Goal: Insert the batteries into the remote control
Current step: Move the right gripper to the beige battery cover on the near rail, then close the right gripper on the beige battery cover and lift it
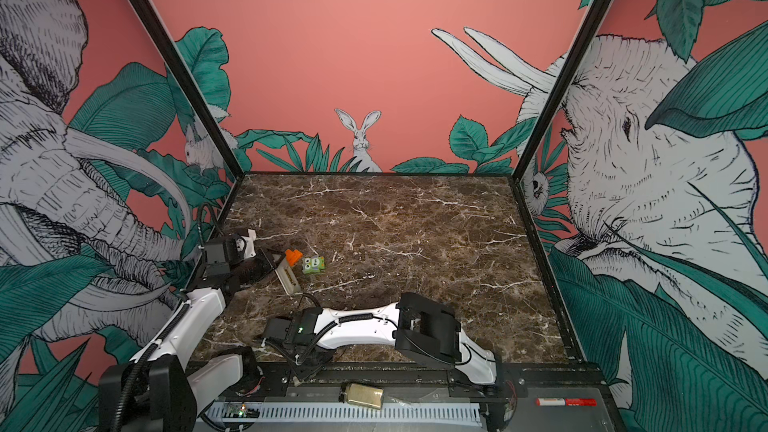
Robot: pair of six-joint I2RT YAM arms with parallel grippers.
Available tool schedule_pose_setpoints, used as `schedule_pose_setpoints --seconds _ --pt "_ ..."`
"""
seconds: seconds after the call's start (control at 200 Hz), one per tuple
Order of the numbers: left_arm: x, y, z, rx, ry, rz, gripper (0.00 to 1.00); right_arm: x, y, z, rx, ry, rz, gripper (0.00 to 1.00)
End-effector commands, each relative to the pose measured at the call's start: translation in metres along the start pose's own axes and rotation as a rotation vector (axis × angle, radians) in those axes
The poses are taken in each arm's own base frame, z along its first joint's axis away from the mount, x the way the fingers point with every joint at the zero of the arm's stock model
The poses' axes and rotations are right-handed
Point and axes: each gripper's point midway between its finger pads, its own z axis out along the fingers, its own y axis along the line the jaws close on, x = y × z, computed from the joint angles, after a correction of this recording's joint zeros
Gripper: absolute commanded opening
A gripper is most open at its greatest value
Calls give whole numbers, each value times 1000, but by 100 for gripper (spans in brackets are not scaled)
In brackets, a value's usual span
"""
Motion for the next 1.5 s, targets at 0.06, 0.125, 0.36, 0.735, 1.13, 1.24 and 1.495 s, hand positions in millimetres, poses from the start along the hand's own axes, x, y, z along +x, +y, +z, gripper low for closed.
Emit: schedule_pose_setpoints --seconds 0.06,0.125,0.36,0.735,1.13,1.24,1.495 --pt "-3 -7 0 42 3 18 0 -1 4 -2 7 1 29 36" --pt "-2 -7 1 43 7 17 0 -1 4 0 12 4 30 35" --pt "2 -7 0 52 9 11 0 1 1 6 23 20 31 32" --pt "4 -7 0 56 10 5 0 10 -8 9 51 43 29 25" --pt "7 -4 2 53 16 -1 0 14 -11 15 56 48 32 18" --pt "8 -3 2 54 17 -3 0 13 -10 14 54 46 29 18" --pt "14 -2 2 57 29 -7 0 11 -9 15 51 43 30 13"
